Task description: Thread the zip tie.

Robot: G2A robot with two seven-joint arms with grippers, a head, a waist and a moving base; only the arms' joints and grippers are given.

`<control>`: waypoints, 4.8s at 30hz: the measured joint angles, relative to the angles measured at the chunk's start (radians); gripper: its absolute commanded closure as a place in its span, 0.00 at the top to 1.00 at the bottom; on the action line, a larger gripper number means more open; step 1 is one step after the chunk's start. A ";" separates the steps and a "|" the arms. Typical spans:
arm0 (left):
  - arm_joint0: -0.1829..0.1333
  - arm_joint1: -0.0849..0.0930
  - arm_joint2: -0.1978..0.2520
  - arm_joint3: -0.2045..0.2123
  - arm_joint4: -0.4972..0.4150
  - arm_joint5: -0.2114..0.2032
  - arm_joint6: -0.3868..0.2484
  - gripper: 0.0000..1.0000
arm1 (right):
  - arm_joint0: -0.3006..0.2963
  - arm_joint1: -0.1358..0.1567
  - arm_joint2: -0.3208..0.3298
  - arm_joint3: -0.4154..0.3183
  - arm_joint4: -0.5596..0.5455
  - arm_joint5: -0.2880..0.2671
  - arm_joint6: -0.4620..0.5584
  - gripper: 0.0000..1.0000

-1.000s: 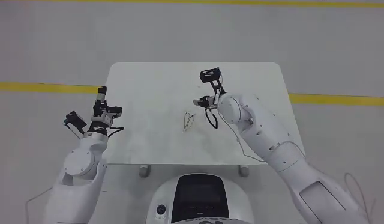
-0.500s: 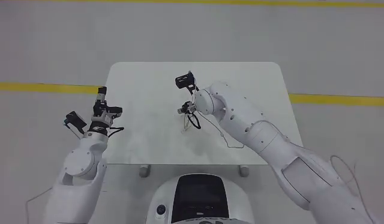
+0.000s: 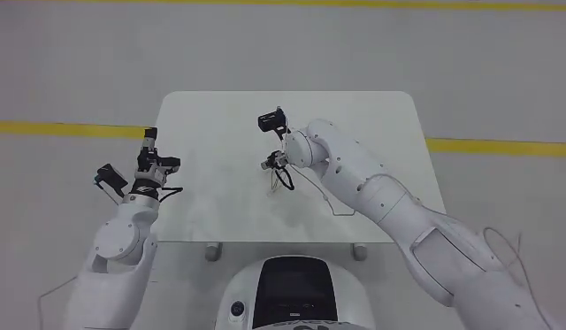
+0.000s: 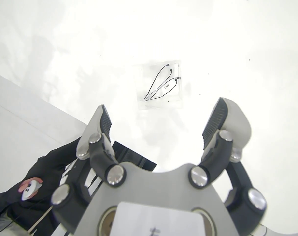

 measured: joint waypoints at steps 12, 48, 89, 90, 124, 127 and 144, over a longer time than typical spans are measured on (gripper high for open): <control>0.000 0.000 0.000 0.000 0.000 0.000 0.000 1.00 | 0.043 -0.059 -0.051 0.061 -0.031 0.059 0.072 1.00; 0.000 0.000 0.000 0.000 0.000 0.000 0.000 1.00 | 0.140 -0.306 0.037 0.537 0.073 0.059 -0.033 1.00; 0.000 0.000 0.000 0.000 0.000 0.000 0.000 1.00 | 0.219 -0.491 0.125 0.909 -0.012 0.059 -0.206 0.95; 0.000 0.000 0.000 0.000 0.000 0.000 0.000 1.00 | 0.220 -0.491 0.125 0.907 -0.014 0.059 -0.206 0.62; 0.000 0.000 0.000 0.000 0.000 0.000 0.000 1.00 | 0.215 -0.503 0.092 0.962 0.017 0.059 -0.239 0.18; 0.000 0.000 0.000 0.000 0.000 0.000 0.000 1.00 | 0.213 -0.502 0.090 0.970 0.029 0.059 -0.256 0.16; 0.000 0.000 0.000 0.000 0.000 0.000 0.000 1.00 | 0.207 -0.505 0.086 1.018 0.026 0.059 -0.270 0.13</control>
